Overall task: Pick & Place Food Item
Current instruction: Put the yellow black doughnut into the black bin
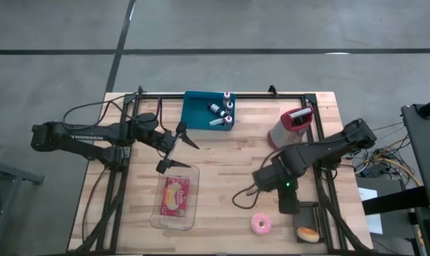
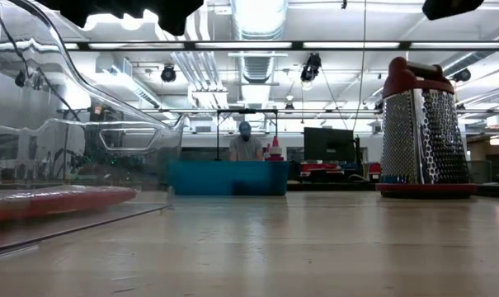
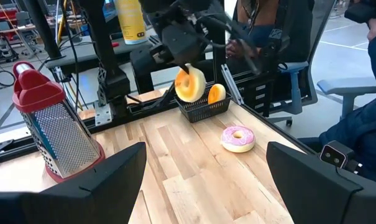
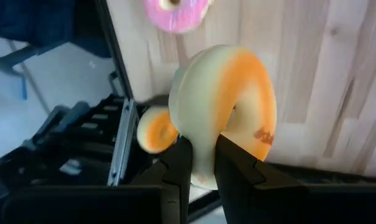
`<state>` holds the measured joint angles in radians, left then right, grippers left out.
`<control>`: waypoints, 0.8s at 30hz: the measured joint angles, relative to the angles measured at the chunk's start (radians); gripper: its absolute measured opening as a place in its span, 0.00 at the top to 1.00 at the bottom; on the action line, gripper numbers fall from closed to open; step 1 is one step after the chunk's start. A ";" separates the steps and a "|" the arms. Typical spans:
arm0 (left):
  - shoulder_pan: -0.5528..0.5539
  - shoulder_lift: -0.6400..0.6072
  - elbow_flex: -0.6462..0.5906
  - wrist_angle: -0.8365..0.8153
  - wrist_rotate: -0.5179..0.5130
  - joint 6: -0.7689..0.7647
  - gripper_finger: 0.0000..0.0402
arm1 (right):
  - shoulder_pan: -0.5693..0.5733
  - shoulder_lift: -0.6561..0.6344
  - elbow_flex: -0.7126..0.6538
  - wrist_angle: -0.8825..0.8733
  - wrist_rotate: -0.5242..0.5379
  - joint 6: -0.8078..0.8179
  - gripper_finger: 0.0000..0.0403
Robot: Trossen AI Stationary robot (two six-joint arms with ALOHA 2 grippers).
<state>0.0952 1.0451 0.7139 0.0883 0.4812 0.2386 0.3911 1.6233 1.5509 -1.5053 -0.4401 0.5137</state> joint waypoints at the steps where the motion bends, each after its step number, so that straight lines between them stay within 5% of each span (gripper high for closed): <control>1: 0.000 0.000 0.000 0.000 0.000 0.000 0.15 | 0.014 -0.001 0.000 0.016 0.016 0.010 0.86; 12: 0.000 0.000 0.000 0.000 0.000 0.000 0.15 | 0.166 -0.023 -0.027 0.105 0.156 0.380 0.86; 24: 0.000 0.000 0.000 0.000 0.000 0.000 0.15 | 0.334 -0.027 -0.098 0.203 0.234 0.590 0.86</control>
<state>0.0952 1.0451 0.7139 0.0883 0.4811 0.2386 0.7252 1.5964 1.4524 -1.3019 -0.2065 1.1036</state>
